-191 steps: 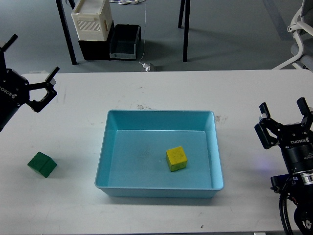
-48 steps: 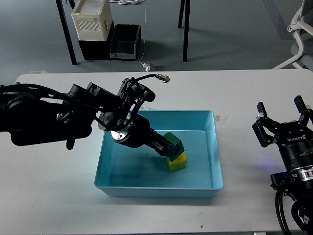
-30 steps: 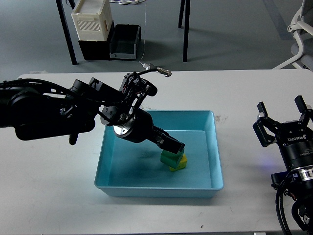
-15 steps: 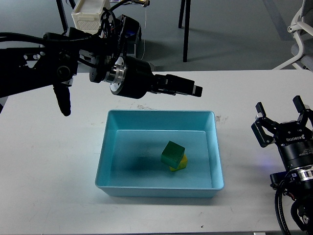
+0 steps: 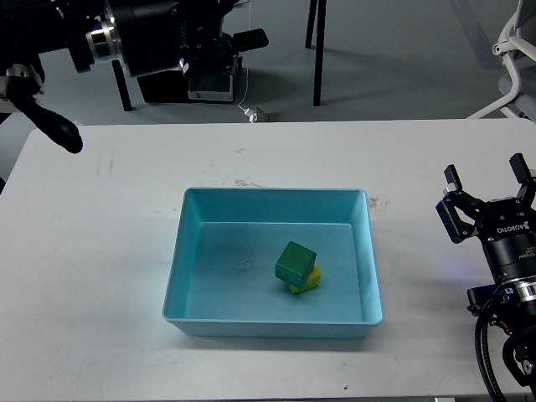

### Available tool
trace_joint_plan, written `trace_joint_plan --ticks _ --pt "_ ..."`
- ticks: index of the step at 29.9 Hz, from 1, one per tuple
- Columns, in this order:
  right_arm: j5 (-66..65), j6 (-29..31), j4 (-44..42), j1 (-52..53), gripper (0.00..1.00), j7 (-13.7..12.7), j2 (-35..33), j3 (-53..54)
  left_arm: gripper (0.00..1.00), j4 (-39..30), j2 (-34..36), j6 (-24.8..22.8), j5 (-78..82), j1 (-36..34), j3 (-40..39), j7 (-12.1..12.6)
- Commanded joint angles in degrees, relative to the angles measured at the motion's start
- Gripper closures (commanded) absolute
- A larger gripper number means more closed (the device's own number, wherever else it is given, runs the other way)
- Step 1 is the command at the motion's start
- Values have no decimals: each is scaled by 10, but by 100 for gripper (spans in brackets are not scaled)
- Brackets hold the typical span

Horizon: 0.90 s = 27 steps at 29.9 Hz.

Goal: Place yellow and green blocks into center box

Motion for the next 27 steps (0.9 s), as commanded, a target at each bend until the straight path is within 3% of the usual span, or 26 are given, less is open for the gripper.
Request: trace_joint_plan --ticks 1,9,14,17,23,27 --pt "1 -3 -4 7 0 23 1 19 1 6 -16 0 -73 80 -93 1" --pt "2 -3 -6 5 0 35 2 20 0 2 -131 0 -115 291 -432 7" --pt "3 -5 -15 1 0 71 7 18 0 -28 -243 0 -127 416 -641 7" --pt "3 -27 -21 0 0 85 14 19 0 -54 -284 0 -150 500 -681 6" --pt "3 -81 -17 -10 0 88 9 20 0 -121 -353 0 -183 647 -694 18" --pt "1 -92 -11 -30 0 87 8 17 0 -169 -392 0 -261 735 -679 109"
